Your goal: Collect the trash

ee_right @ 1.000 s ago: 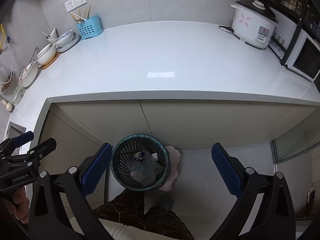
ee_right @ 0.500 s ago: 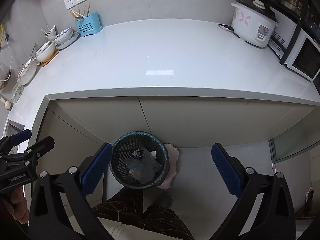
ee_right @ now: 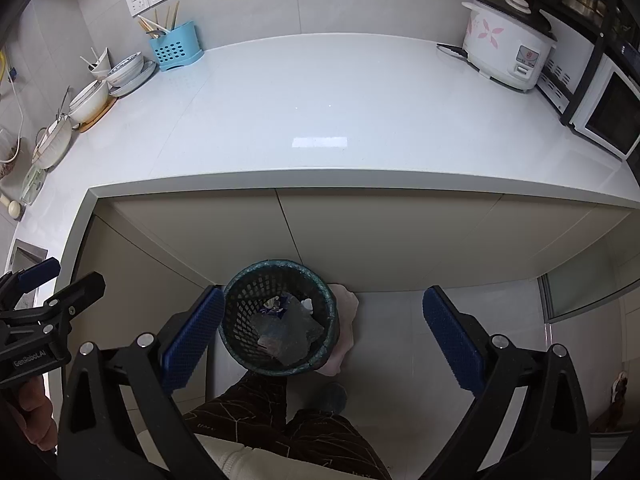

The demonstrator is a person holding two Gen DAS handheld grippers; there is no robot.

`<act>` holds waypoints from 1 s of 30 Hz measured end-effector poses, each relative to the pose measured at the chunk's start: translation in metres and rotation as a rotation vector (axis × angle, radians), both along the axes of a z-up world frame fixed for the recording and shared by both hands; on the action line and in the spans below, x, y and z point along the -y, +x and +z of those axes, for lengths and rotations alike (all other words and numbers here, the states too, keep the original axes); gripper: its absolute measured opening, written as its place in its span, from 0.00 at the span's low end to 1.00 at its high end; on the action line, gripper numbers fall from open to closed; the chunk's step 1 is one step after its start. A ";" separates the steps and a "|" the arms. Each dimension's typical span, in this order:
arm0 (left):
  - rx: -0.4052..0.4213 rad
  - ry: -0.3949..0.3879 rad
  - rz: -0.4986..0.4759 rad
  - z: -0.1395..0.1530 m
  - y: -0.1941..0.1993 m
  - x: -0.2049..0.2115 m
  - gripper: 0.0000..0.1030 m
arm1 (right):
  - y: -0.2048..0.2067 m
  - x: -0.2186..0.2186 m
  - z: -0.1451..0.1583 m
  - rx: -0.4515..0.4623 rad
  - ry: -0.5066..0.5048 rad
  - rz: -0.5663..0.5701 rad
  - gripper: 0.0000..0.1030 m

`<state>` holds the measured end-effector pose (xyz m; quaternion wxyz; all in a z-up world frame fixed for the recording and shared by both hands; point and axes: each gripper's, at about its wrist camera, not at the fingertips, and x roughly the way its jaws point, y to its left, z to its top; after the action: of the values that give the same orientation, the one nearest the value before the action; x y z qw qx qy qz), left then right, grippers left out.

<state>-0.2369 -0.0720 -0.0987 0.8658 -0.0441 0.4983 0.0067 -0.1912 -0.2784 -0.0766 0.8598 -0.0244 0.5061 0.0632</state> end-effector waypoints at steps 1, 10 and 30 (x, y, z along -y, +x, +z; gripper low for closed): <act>0.002 -0.001 0.000 0.000 0.000 0.000 0.94 | 0.000 0.000 0.000 0.001 0.000 -0.002 0.93; 0.009 0.001 0.000 0.004 -0.002 0.003 0.94 | -0.002 0.000 0.001 0.008 -0.005 -0.003 0.93; 0.026 0.007 -0.001 0.013 -0.006 0.003 0.94 | -0.005 -0.007 0.006 0.018 -0.003 0.016 0.93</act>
<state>-0.2428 -0.0752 -0.0860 0.8723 -0.0409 0.4872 0.0073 -0.1966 -0.2714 -0.0705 0.8638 -0.0304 0.4981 0.0692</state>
